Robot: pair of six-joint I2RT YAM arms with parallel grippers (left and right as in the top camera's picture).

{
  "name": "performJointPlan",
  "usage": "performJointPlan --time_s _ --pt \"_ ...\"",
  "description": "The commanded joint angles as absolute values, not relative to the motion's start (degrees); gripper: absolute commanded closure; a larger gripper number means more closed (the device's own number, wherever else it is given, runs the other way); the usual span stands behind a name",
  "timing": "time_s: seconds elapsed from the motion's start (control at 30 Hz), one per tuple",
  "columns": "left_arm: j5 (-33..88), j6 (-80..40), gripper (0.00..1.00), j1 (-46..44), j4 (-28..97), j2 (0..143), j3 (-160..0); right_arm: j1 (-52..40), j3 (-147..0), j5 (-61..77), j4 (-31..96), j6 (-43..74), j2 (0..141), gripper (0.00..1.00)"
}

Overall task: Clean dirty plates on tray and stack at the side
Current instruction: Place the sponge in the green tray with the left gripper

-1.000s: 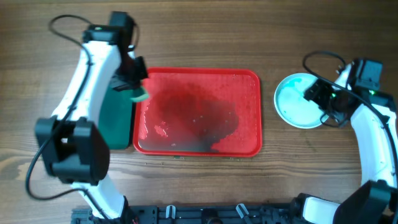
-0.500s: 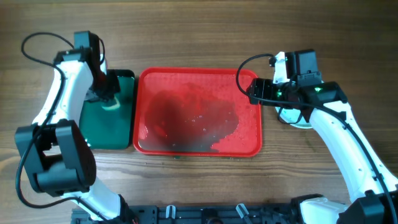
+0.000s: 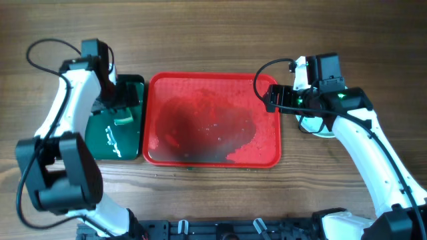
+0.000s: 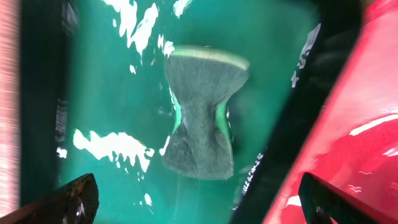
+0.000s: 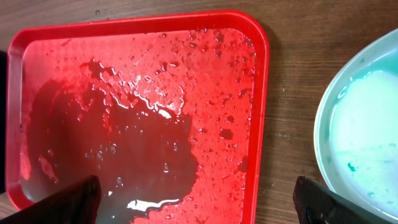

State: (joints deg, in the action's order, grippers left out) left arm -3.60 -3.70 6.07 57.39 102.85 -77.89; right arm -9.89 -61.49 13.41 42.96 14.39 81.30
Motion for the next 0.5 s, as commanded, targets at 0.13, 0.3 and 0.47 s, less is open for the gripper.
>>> performJointPlan --time_s 0.13,0.3,0.47 --pt "-3.1 -3.4 0.00 6.1 62.0 89.7 -85.0 -10.0 -72.4 4.7 51.7 11.3 73.0 0.01" --pt "-3.1 -3.4 0.00 6.1 62.0 89.4 -85.0 -10.0 -76.1 1.9 54.8 11.4 64.6 0.00" --pt "-3.1 -3.4 0.00 6.1 62.0 89.4 -85.0 -10.0 -76.1 5.1 54.9 16.5 54.7 0.00"
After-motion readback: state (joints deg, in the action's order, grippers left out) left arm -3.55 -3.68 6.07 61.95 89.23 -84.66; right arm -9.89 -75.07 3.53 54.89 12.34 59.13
